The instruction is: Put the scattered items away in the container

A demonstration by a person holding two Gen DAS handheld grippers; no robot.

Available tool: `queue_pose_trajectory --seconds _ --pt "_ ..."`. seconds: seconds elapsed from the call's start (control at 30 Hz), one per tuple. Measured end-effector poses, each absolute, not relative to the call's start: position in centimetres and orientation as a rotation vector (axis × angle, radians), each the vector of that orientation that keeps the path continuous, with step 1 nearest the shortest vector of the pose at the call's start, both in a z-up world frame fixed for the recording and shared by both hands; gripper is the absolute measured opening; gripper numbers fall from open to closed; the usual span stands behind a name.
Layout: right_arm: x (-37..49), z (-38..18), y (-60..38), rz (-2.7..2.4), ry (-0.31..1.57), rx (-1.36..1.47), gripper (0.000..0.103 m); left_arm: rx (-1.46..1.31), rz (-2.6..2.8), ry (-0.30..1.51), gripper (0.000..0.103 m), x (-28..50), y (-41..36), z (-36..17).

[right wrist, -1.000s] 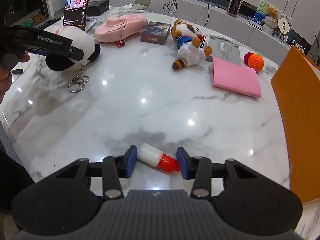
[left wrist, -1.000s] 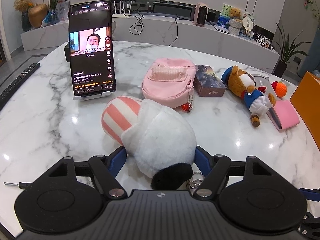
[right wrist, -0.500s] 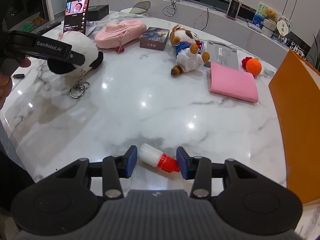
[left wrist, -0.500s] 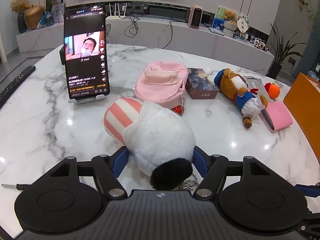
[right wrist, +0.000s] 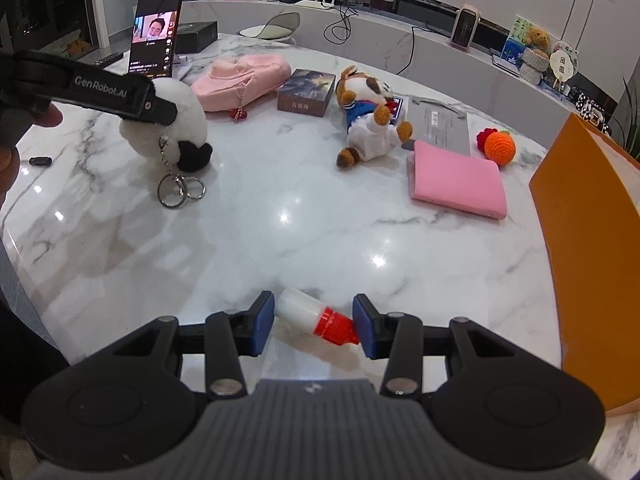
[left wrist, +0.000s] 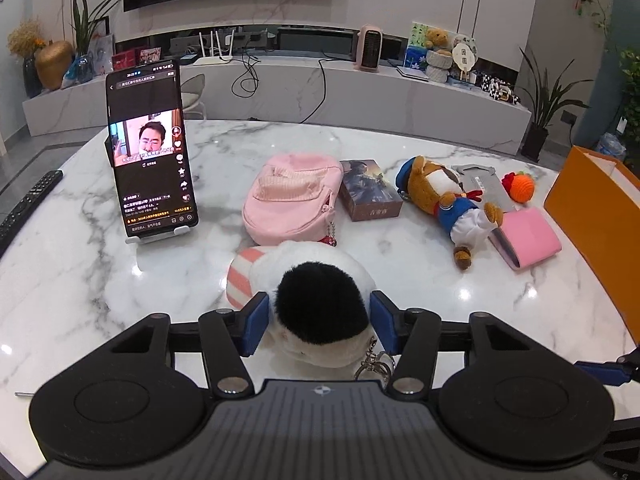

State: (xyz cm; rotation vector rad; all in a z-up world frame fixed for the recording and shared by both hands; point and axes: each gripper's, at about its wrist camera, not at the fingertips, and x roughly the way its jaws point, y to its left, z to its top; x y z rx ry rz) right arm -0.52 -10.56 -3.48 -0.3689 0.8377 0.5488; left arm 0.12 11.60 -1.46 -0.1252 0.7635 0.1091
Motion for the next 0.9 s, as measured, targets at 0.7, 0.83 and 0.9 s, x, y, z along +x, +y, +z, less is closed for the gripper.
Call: queue_pose_trajectory --seconds 0.7,0.83,0.9 --pt "-0.4 -2.6 -11.1 0.546 0.817 -0.353 0.046 -0.157 0.063 0.731 0.052 -0.8 11.5 -0.6" --pt "-0.5 -2.2 -11.2 0.547 0.807 -0.347 0.046 -0.14 0.059 0.73 0.052 -0.8 11.1 -0.3" --pt "-0.4 -1.8 -11.3 0.546 0.798 -0.345 0.046 -0.131 0.056 0.729 0.052 -0.8 10.8 -0.2"
